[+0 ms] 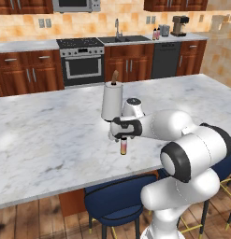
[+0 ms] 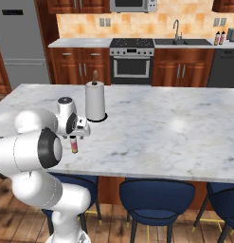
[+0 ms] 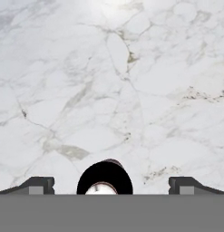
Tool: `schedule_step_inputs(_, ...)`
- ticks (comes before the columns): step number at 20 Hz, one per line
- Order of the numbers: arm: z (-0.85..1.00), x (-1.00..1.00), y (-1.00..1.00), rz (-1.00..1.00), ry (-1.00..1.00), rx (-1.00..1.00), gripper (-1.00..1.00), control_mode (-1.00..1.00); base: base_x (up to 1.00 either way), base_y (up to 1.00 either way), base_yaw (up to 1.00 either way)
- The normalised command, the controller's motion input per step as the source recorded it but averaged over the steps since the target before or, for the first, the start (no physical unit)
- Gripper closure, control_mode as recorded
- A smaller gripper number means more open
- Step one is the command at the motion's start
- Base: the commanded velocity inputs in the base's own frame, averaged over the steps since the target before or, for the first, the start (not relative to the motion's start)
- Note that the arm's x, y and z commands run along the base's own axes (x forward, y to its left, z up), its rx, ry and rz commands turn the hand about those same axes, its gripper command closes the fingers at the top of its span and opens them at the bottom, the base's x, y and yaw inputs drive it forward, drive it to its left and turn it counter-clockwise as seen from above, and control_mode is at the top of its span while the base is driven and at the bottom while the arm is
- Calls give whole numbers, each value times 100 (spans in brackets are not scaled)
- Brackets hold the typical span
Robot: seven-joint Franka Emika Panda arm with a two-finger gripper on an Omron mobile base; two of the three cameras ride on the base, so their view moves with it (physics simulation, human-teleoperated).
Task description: Place the large bottle from the dining counter next to the other large bottle outside the sink, and place the small bottle from the dining counter next to the other small bottle inside the sink.
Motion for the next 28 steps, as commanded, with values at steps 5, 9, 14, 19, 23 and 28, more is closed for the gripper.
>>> schedule_step_inputs(5, 0, 0, 0, 0, 0, 0, 100, -100, 0, 0, 0)
schedule_step_inputs(9, 0, 0, 0, 0, 0, 0, 100, -100, 0, 0, 0)
schedule_step_inputs(14, 3, 0, 0, 0, 0, 0, 100, -100, 0, 0, 0)
schedule_step_inputs(19, 50, -6, -11, 0, 0, 2, 100, -100, 0, 0, 0)
schedule_step_inputs(23, 69, -23, -19, 0, 1, 4, 100, -100, 0, 0, 0)
schedule_step_inputs(28, 63, -31, -20, 0, 3, 3, 100, -100, 0, 0, 0)
